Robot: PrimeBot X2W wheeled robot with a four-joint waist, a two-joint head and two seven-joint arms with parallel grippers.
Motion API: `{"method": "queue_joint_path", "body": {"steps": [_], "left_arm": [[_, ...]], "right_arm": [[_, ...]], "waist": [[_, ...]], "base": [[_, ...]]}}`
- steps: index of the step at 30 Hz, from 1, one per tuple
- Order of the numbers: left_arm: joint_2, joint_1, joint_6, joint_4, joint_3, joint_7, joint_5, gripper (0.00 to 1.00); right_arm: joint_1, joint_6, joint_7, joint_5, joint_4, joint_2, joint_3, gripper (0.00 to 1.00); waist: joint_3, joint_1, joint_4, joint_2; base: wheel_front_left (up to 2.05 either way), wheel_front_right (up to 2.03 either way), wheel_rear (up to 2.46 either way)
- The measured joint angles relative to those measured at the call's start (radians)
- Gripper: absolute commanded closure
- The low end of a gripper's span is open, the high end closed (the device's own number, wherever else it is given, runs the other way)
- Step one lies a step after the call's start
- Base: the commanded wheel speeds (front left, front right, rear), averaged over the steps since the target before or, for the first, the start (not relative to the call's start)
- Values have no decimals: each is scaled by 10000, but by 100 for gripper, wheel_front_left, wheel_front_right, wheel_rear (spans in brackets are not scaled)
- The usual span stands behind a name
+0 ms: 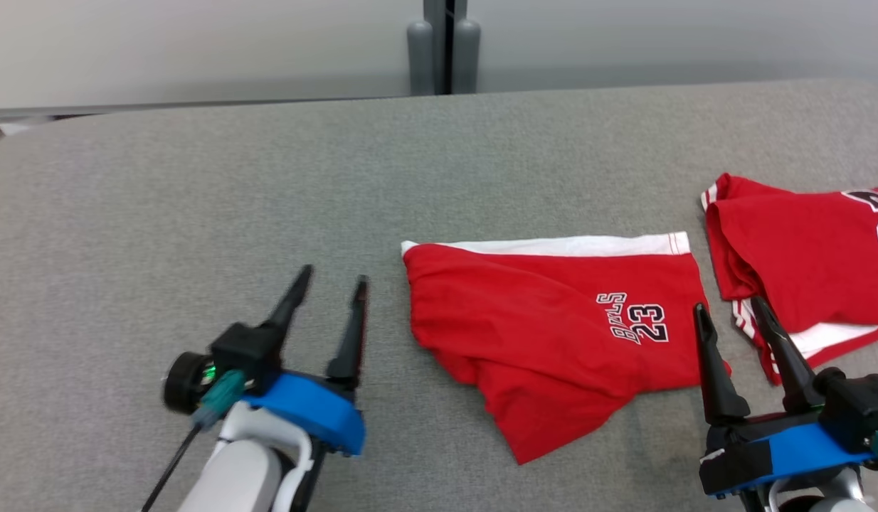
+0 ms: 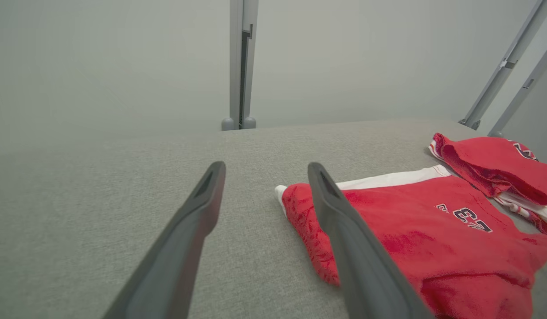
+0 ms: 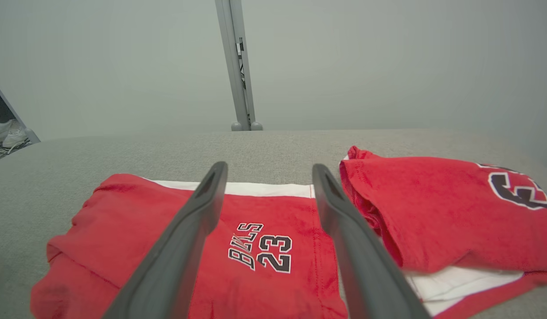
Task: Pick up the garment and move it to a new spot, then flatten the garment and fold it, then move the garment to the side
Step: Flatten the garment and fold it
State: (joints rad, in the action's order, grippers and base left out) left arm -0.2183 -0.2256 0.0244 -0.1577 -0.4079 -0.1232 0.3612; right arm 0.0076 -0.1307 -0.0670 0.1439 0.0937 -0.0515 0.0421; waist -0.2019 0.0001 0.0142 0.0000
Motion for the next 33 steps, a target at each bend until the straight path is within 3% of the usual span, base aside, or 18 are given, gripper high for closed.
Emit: {"method": "queue_joint_path", "body": {"steps": [5, 12, 13, 15, 19, 25, 29, 32, 33], "left_arm": [[633, -722, -594, -1116, -621, 848, 380, 0], [1093, -1088, -932, -2890, -897, 1676, 1047, 0], [1139, -1120, -955, -3068, -941, 1760, 1070, 20], [1177, -1215, -1060, -3417, -1103, 1818, 1133, 100], [1089, -1244, -1066, -3402, -1313, 1429, 838, 100], [476, -1228, -520, -2732, -1348, 993, 180, 100], [-594, -1011, 84, -1580, -1609, 1513, -815, 100], [-1076, -809, 197, -1137, -1941, 2017, -1308, 100], [-1402, -511, 52, -767, -2395, 2548, -1624, 100]], "right_arm": [[-202, 0, -25, 119, -105, 6, -159, 0], [-319, 0, -151, 286, -362, 4, -144, 0], [-347, 0, -169, 318, -391, 4, -151, 0], [-383, 0, -215, 374, -451, 6, -142, 0], [-401, 0, -253, 493, -537, 6, -90, 0], [-387, 0, -313, 629, -642, 6, -15, 0], [-304, 0, -311, 671, -696, 8, 42, 0], [-273, 0, -299, 673, -725, 8, 63, 0], [-248, 0, -251, 677, -702, 6, 100, 0]], "waist": [[-357, 0, -349, 0], [-580, 0, -772, 0], [-600, 0, -801, 0], [-630, 0, -855, 0], [-570, -1, -843, 0], [-409, -2, -621, 0], [-243, -2, -336, 0], [-216, -2, -243, 0], [-202, -2, -142, -1]], "base": [[0, 0, 0], [0, 0, 0], [0, 0, 0], [0, 0, 0], [0, 0, 0], [0, 0, 0], [0, 0, 0], [0, 0, 0], [0, 0, 0]]}}
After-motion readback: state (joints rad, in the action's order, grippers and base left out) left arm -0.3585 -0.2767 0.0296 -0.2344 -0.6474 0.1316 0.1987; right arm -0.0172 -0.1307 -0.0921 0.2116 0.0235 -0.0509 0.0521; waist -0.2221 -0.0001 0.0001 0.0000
